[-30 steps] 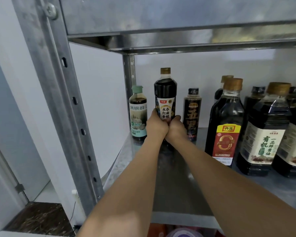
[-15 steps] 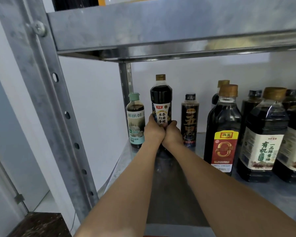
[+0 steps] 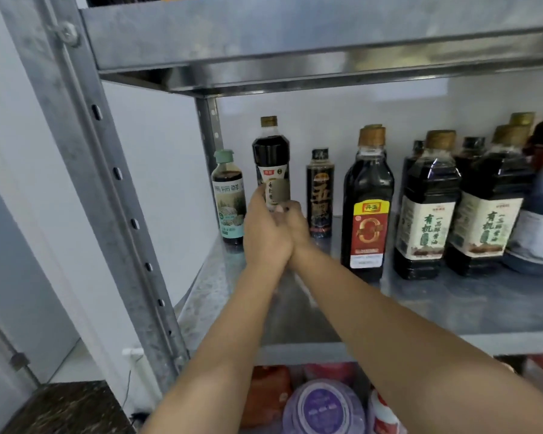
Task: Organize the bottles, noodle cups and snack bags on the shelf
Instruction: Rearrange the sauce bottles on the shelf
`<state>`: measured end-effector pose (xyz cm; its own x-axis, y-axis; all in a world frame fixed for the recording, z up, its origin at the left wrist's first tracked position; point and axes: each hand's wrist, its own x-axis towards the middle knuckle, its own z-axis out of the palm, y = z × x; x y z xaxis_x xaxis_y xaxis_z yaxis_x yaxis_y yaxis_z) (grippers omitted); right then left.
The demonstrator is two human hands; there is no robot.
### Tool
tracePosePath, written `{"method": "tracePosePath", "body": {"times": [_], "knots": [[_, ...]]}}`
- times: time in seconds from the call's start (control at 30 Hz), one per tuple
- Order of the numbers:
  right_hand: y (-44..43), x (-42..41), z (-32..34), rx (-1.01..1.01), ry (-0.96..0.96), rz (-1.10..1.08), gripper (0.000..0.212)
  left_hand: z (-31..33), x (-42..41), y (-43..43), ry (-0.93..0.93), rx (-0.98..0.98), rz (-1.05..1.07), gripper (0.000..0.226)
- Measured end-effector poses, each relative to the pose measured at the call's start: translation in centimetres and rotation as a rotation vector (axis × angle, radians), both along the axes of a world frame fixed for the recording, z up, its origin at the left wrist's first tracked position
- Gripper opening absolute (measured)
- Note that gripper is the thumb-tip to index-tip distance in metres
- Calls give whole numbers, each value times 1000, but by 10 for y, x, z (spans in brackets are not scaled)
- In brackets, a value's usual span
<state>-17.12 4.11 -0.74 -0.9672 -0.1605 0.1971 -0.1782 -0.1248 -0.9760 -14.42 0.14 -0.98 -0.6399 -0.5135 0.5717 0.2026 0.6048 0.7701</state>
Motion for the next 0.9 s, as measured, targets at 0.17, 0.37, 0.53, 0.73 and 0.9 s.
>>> {"method": "tracePosePath", "body": {"times": [0.17,0.37,0.53,0.73,0.9], "knots": [[49,29,2,5,93,78,21,15,-2,-3,72,-32,-52,45],[124,53,0,-35,314,-250,19,-2,-4,43,-18,212,-305,47],[145,59,-14,-34,379,-416,22,-16,1,69,-117,294,-469,61],[146,37,-32,129,318,-335,41,-21,-1,79,-174,311,-565,52],[149,28,-35,211,317,-249,44,-20,11,75,-113,341,-524,36]]}}
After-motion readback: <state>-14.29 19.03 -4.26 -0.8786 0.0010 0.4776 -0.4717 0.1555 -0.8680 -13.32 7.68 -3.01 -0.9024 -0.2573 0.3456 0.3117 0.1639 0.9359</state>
